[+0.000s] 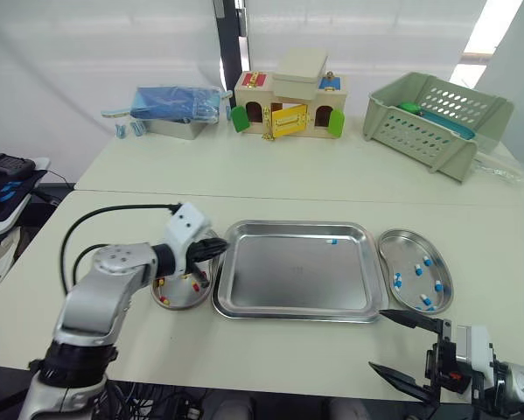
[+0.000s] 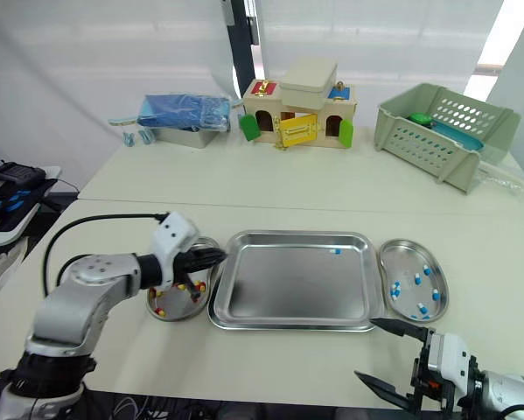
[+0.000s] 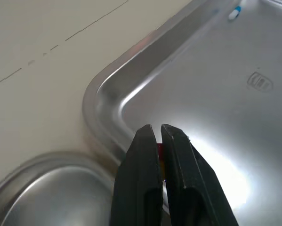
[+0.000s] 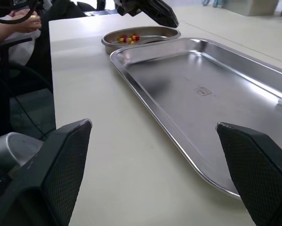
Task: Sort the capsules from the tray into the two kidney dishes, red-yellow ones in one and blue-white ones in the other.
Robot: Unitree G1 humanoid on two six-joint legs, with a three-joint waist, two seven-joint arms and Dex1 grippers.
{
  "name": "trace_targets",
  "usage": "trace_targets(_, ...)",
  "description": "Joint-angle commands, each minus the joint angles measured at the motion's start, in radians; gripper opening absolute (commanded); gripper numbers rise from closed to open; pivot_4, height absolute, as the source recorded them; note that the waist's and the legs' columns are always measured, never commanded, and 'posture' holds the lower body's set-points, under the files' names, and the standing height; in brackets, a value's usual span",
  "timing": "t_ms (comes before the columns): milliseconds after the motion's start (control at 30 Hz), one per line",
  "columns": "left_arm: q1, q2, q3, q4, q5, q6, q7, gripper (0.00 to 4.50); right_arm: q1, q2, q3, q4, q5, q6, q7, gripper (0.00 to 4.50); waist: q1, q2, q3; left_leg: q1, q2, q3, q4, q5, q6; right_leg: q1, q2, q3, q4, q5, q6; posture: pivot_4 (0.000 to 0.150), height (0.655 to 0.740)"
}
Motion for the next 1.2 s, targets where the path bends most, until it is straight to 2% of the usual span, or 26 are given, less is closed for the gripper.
trace_targets(33, 0.052, 0.032, 0.087, -0.045, -0.013, -0.004, 0.041, 0.03, -0.023, -0.01, 0.008, 0.009, 0.03, -0.003, 0.034, 4.5, 0.005, 0.0, 0.0, 0.0, 0.0, 0.0, 0.0, 0.0, 0.0, 0.0, 0.0, 0.0, 0.0, 0.0, 0.0, 0.15, 0.74)
trace_targets(300, 0.112, 0.036, 0.119, -0.033, -0.041, -0.018, 0.09, 0.03, -0.059, -0.015, 0.011, 0.056, 0.033, -0.009, 0.066, 4.5, 0.008, -0.001, 0.0, 0.0, 0.0, 0.0, 0.0, 0.0, 0.0, 0.0, 0.0, 0.0, 0.0, 0.0, 0.0, 0.15, 0.74)
trace_targets(500, 0.107, 0.057, 0.102, 0.008, -0.048, -0.035, 0.089, 1.59, -0.047, -0.003, 0.003, 0.055, 0.028, -0.017, 0.048, 4.5, 0.006, 0.0, 0.0, 0.0, 0.0, 0.0, 0.0, 0.0, 0.0, 0.0, 0.0, 0.0, 0.0, 0.0, 0.0, 0.15, 0.74)
trace_targets(800, 0.07, 0.088, 0.094, 0.082, -0.058, -0.092, 0.063, 4.45, -0.038, -0.01, -0.04, 0.049, 0.051, -0.002, 0.026, 4.5, 0.005, 0.0, 0.0, 0.0, 0.0, 0.0, 0.0, 0.0, 0.0, 0.0, 0.0, 0.0, 0.0, 0.0, 0.0, 0.15, 0.74)
trace_targets(867, 0.077, 0.089, 0.128, 0.084, -0.081, -0.124, 0.043, 4.49, -0.036, -0.02, -0.074, 0.026, 0.079, 0.03, 0.007, 4.5, 0.006, 0.0, 0.0, 0.0, 0.0, 0.0, 0.0, 0.0, 0.0, 0.0, 0.0, 0.0, 0.0, 0.0, 0.0, 0.15, 0.74)
trace_targets(1000, 0.111, 0.133, 0.289, 0.125, -0.142, -0.209, -0.021, 4.49, -0.028, -0.056, -0.195, -0.013, 0.154, 0.126, -0.057, 4.5, 0.003, 0.0, 0.0, 0.0, 0.0, 0.0, 0.0, 0.0, 0.0, -0.001, 0.0, 0.0, 0.0, 0.0, 0.0, 0.15, 0.74)
trace_targets(1200, 0.26, 0.246, 0.479, 0.258, -0.124, -0.394, -0.124, 4.49, -0.094, -0.132, -0.392, 0.065, 0.243, 0.28, -0.153, 4.5, 0.003, 0.0, 0.0, 0.0, 0.0, 0.001, -0.001, -0.001, 0.001, -0.001, 0.0, 0.001, 0.0, 0.0, 0.0, 0.15, 0.74)
